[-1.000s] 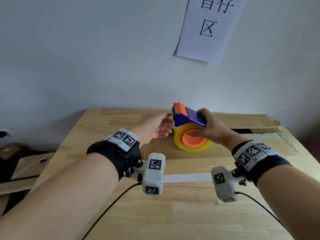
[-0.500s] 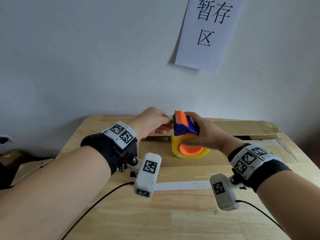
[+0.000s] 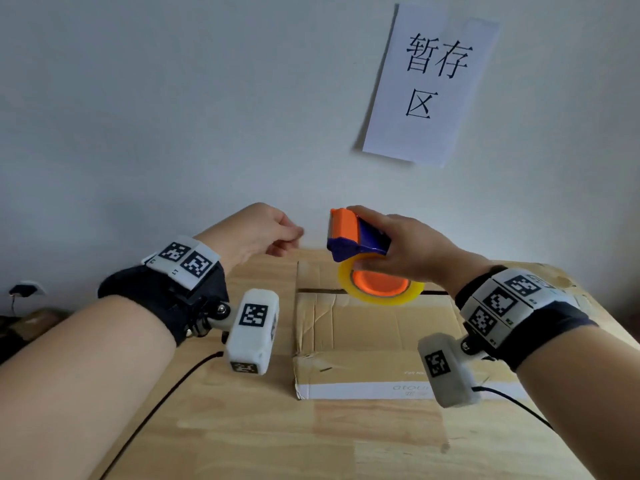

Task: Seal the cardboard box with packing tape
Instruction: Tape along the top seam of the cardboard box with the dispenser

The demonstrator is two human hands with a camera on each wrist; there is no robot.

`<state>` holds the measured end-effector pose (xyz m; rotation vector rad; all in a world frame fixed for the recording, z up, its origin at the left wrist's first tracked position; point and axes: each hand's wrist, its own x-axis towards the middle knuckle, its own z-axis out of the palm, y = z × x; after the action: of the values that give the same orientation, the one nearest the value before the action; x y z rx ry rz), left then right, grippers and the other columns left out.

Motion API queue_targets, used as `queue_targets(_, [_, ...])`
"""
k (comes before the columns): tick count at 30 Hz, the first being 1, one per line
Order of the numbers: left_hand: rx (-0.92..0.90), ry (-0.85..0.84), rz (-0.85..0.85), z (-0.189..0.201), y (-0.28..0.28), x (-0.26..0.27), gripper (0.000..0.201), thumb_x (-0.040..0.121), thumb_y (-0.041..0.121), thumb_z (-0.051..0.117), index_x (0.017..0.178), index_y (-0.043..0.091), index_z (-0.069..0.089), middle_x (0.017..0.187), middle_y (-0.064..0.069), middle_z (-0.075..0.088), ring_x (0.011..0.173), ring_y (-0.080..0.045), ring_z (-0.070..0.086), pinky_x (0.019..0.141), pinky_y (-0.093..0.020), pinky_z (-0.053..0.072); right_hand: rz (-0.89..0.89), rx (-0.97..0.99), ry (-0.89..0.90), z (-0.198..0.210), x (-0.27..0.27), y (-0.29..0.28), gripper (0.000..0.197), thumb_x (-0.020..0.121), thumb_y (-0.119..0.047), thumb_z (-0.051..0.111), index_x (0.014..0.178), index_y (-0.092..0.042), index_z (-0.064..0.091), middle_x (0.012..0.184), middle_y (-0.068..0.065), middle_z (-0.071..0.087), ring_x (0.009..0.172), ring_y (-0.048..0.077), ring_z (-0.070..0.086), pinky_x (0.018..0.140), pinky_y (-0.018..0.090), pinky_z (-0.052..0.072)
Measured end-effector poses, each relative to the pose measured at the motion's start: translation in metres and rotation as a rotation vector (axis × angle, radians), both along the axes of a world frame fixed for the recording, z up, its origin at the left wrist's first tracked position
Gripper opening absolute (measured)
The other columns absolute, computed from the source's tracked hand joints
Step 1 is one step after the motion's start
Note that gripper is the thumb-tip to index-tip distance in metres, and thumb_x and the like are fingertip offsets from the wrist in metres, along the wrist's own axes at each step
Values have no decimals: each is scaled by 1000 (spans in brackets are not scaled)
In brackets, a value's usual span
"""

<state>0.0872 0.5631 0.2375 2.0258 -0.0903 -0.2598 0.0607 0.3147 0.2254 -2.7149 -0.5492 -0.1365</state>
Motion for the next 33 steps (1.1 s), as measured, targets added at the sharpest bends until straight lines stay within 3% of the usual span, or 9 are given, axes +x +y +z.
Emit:
queue_targets(7, [53,12,157,-51,26,-10,12,92,16,54,81,13,58,74,-2,59,62,-12,52,57,-20,43,-62,-256,51,-26,8,-8,77,76,-57,65,141,-48,25,101,-4,57,91,18,54,77,33,46])
queue_targets(9, [-44,15,194,-64,21,-13,12,90,21,57,82,12,57,73,-1,58,63,-12,52,59,-20,41,-67,-276,62,-27,11,-8,75,77,-56,64,141,-46,26,101,-4,57,88,17,53,77,33,47])
queue_targets(14, [-8,35,163,-97,17,-15,25,83,33,68,87,11,56,80,-3,61,76,-16,56,65,-20,37,-55,-429,14,-29,14,-5,71,79,-58,59,141,-45,27,101,-2,57,93,21,56,76,32,46])
queue_targets(17, [23,89,179,-113,12,-6,44,74,40,75,95,15,46,94,-2,54,84,-17,51,71,-27,40,-50,-460,4,-30,21,4,68,81,-56,57,141,-43,28,101,0,57,92,22,56,74,31,45])
queue_targets(20, [62,79,96,-118,11,-2,63,72,42,76,110,18,32,116,3,42,110,-16,43,84,-28,37,-40,-487,38,-32,28,9,66,82,-56,57,140,-41,30,100,-1,56,92,21,56,74,32,47])
queue_targets(23, [103,-14,-65,-123,14,0,63,76,36,74,110,20,23,129,-1,35,124,-8,30,96,-25,28,-41,-494,93,-33,34,9,64,81,-56,58,138,-42,32,94,-4,52,88,19,54,73,33,47])
queue_targets(28, [-125,-34,3,-129,8,5,60,63,52,75,96,31,30,122,1,53,114,-10,51,99,-35,41,-64,-457,119,-36,38,5,66,80,-54,61,138,-42,32,89,-7,50,84,18,51,75,34,49])
queue_targets(31, [-70,-106,-24,-129,3,4,57,77,29,75,103,18,26,115,8,48,98,12,47,83,-12,43,-69,-443,125,-42,37,3,66,80,-53,60,139,-43,32,89,-7,50,83,18,52,71,31,46])
queue_targets(33, [55,-170,-97,-132,3,4,57,81,24,71,108,15,21,117,12,37,99,18,41,83,-7,35,-75,-437,126,-46,36,3,66,81,-53,60,139,-43,31,89,-7,49,82,17,51,68,29,43])
